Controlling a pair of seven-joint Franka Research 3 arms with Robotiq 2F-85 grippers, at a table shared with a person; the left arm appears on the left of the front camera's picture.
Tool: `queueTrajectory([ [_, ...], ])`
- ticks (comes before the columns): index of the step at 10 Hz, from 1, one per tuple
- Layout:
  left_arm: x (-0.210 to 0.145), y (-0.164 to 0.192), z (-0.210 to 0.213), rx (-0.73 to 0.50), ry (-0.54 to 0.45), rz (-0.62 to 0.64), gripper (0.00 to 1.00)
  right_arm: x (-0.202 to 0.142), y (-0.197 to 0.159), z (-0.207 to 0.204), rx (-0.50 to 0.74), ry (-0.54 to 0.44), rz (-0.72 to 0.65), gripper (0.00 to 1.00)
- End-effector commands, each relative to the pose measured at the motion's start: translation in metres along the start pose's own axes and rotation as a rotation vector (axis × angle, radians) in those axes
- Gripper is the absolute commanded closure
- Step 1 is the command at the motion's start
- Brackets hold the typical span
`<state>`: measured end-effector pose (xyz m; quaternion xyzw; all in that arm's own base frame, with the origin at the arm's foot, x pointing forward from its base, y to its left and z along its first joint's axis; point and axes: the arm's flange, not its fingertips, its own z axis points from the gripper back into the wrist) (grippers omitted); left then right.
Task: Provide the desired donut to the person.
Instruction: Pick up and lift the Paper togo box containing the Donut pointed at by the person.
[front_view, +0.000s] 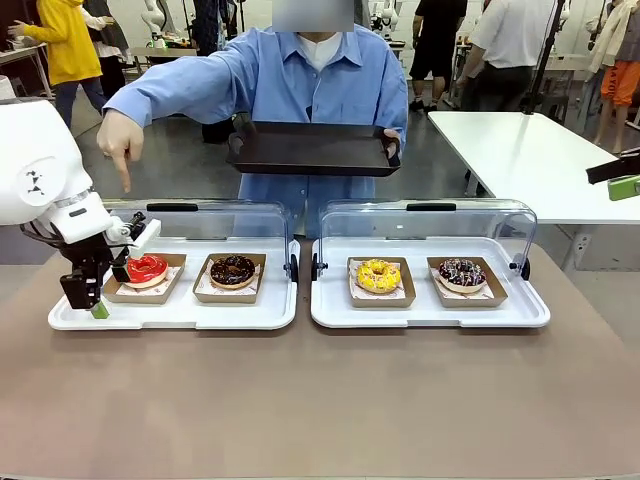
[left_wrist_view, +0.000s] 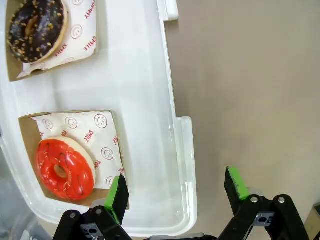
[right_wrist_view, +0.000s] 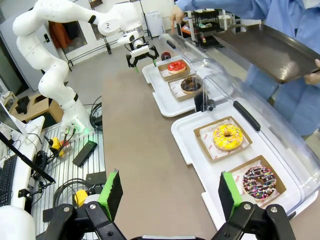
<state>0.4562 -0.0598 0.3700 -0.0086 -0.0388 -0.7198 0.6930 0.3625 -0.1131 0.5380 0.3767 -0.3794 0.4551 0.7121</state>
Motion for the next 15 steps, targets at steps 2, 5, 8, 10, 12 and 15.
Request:
queueTrajectory([
  [2, -0.008, 0.029, -0.015, -0.024, -0.01, -0.001, 0.0, 0.0, -0.001, 0.0, 0.005, -0.014, 0.007, 0.0],
  [5, -0.015, 0.043, -0.024, -0.027, -0.037, 0.02, 0.0, 0.0, -0.001, 0.0, 0.005, -0.014, 0.007, 0.0],
  [8, -0.016, 0.054, -0.032, -0.033, -0.036, 0.03, 0.0, 0.0, -0.001, 0.0, 0.005, -0.014, 0.007, 0.0],
  [10, -0.014, 0.058, -0.035, -0.045, -0.031, 0.018, 0.0, 0.0, -0.001, 0.0, 0.005, -0.014, 0.007, 0.0],
  [12, -0.014, 0.052, -0.038, -0.052, -0.023, 0.028, 0.0, 0.0, -0.001, 0.0, 0.005, -0.014, 0.007, 0.0],
  [15, -0.015, 0.052, -0.042, -0.041, -0.004, 0.016, 0.57, 0.0, -0.001, 0.0, 0.005, -0.014, 0.007, 0.0],
])
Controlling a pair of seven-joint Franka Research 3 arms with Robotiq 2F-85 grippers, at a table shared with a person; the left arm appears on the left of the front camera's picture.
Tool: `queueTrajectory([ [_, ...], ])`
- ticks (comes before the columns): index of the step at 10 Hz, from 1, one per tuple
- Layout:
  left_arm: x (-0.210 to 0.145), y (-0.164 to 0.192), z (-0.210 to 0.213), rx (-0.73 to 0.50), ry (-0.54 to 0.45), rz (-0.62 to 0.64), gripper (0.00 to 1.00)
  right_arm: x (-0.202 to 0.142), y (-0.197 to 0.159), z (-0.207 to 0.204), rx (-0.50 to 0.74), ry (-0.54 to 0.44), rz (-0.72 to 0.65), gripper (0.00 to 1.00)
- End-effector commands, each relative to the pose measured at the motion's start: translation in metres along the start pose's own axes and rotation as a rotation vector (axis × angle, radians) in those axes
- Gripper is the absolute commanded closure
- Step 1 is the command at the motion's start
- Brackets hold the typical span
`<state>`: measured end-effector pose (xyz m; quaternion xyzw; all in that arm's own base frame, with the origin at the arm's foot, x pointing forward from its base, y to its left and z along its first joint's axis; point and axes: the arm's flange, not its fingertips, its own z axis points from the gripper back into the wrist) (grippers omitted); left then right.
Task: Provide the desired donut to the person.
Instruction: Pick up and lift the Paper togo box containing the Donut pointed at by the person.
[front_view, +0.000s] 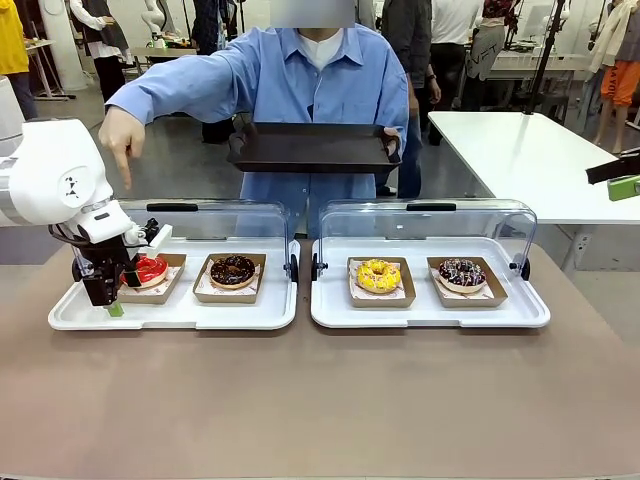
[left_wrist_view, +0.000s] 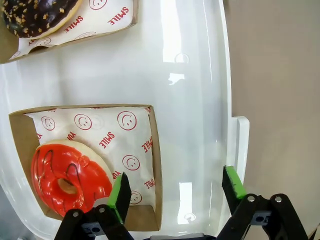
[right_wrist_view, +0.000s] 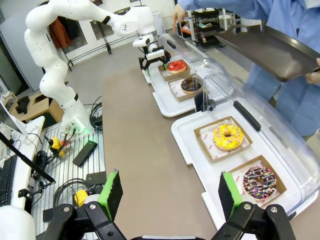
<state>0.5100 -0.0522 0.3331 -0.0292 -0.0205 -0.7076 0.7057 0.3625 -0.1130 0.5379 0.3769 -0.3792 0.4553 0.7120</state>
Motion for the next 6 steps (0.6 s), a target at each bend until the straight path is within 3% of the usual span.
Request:
queueTrajectory([
  [1, -0.0024, -0.0008, -0.0026, 0.02, 0.005, -0.028, 0.63, 0.0005, -0.0008, 0.0003, 0.004, -0.014, 0.007, 0.0],
  [2, -0.0018, -0.0008, -0.0015, 0.024, 0.008, -0.035, 1.0, 0.0005, -0.0008, 0.0003, 0.004, -0.014, 0.007, 0.0],
  [4, -0.0022, -0.0015, -0.0023, 0.027, 0.011, -0.036, 1.0, 0.0005, -0.0008, 0.0003, 0.004, -0.014, 0.007, 0.0],
  [5, -0.002, -0.0021, -0.0034, 0.027, 0.012, -0.036, 0.81, 0.0005, -0.0008, 0.0003, 0.004, -0.014, 0.007, 0.0],
  [6, -0.0018, -0.0001, -0.0034, 0.025, 0.013, -0.041, 0.91, 0.0005, -0.0008, 0.0003, 0.004, -0.014, 0.007, 0.0],
])
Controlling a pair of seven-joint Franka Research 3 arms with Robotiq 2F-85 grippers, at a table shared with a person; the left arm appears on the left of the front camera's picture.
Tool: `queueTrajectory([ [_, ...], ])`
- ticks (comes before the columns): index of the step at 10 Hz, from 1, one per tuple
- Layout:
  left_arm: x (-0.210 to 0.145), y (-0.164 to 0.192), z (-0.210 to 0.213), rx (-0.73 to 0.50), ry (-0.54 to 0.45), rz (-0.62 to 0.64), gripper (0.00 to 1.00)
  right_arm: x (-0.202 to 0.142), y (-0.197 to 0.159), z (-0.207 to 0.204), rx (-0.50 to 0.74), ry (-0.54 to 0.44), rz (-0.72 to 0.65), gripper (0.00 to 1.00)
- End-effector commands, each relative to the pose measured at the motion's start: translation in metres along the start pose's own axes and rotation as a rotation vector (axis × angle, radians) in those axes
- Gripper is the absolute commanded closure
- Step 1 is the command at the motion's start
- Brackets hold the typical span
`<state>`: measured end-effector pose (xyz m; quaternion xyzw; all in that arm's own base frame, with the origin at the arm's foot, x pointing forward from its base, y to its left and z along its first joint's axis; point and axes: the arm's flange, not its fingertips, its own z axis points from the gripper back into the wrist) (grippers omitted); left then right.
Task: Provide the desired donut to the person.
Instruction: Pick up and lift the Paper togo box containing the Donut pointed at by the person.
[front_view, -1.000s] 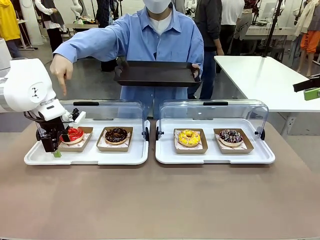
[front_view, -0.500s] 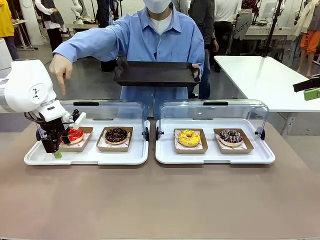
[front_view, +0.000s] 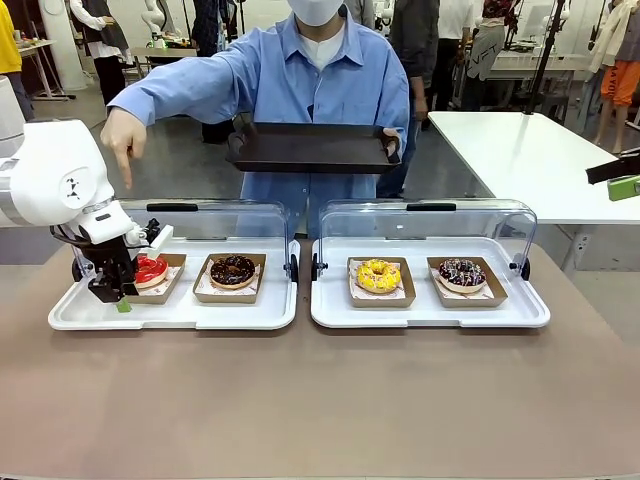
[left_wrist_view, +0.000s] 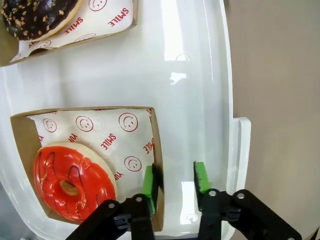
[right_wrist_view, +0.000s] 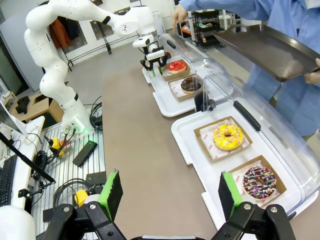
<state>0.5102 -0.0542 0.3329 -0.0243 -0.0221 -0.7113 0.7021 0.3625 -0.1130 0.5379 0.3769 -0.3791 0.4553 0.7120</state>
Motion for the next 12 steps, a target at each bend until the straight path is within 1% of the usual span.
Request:
queueTrajectory([
  [1, -0.004, -0.001, -0.004, 0.014, 0.01, -0.034, 1.0, 0.0, -0.001, 0.0, 0.004, -0.014, 0.007, 0.0],
  [7, -0.005, -0.005, -0.002, 0.008, 0.006, -0.041, 1.0, 0.0, -0.001, 0.0, 0.004, -0.014, 0.007, 0.0],
  [8, -0.004, -0.01, 0.005, 0.021, 0.028, -0.056, 1.0, 0.0, -0.001, 0.0, 0.004, -0.014, 0.007, 0.0],
  [10, 0.004, -0.038, 0.036, 0.001, 0.108, -0.082, 1.0, 0.0, -0.001, 0.0, 0.004, -0.014, 0.007, 0.0],
  [12, 0.012, -0.082, 0.09, -0.03, 0.184, -0.072, 1.0, 0.0, -0.001, 0.0, 0.004, -0.014, 0.007, 0.0],
])
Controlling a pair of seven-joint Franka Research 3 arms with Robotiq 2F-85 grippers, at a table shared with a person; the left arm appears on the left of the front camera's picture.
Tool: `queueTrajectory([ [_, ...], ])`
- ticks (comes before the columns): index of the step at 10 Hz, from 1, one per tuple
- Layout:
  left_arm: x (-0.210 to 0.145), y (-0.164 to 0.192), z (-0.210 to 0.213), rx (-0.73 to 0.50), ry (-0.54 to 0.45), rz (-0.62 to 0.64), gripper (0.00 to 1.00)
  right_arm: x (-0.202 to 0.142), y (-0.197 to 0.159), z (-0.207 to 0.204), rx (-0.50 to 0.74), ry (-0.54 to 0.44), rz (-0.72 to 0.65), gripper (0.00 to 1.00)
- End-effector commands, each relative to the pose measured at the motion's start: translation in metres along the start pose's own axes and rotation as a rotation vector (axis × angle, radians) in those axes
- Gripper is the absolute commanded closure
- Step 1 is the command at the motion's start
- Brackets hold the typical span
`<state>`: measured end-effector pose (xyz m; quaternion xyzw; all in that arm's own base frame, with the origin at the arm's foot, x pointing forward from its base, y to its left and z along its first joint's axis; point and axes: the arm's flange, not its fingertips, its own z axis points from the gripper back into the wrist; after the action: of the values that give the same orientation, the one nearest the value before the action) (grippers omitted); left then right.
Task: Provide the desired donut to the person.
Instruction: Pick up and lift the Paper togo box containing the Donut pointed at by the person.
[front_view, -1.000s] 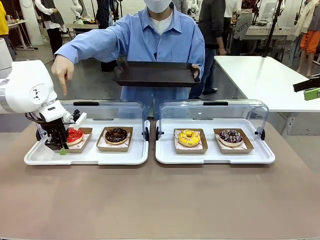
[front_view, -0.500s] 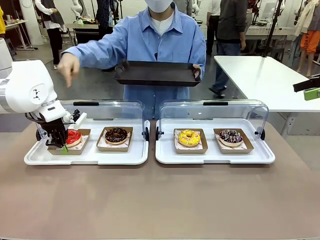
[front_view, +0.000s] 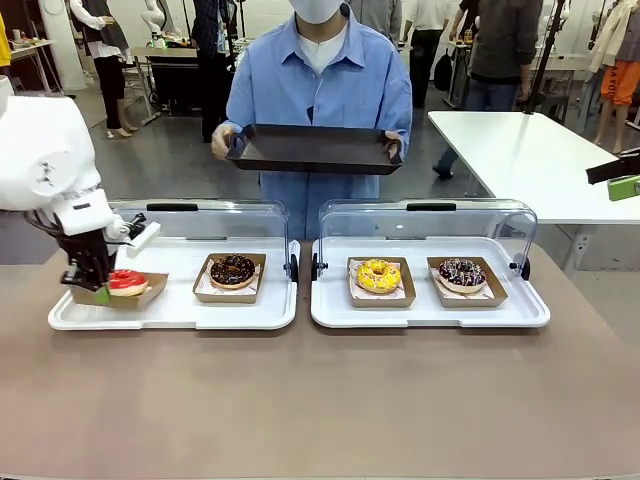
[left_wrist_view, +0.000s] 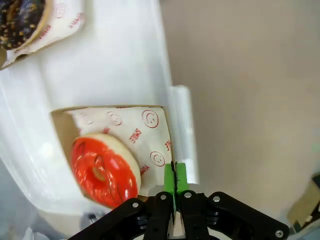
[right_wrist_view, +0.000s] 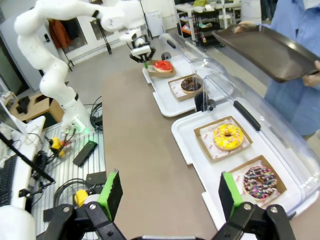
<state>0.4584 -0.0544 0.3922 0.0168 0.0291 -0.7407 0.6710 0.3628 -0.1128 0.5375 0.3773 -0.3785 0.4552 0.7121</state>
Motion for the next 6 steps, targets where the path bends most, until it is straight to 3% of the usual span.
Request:
queueTrajectory([
  [1, 0.006, -0.053, 0.056, -0.007, 0.058, 0.015, 1.0, 0.001, -0.001, 0.001, 0.003, -0.015, 0.008, 0.0],
  [4, 0.013, -0.109, 0.13, 0.073, 0.083, 0.0, 1.0, 0.001, -0.001, 0.001, 0.003, -0.015, 0.008, 0.0],
  [6, 0.018, -0.123, 0.176, 0.157, 0.059, 0.016, 1.0, 0.001, -0.001, 0.001, 0.003, -0.015, 0.008, 0.0],
])
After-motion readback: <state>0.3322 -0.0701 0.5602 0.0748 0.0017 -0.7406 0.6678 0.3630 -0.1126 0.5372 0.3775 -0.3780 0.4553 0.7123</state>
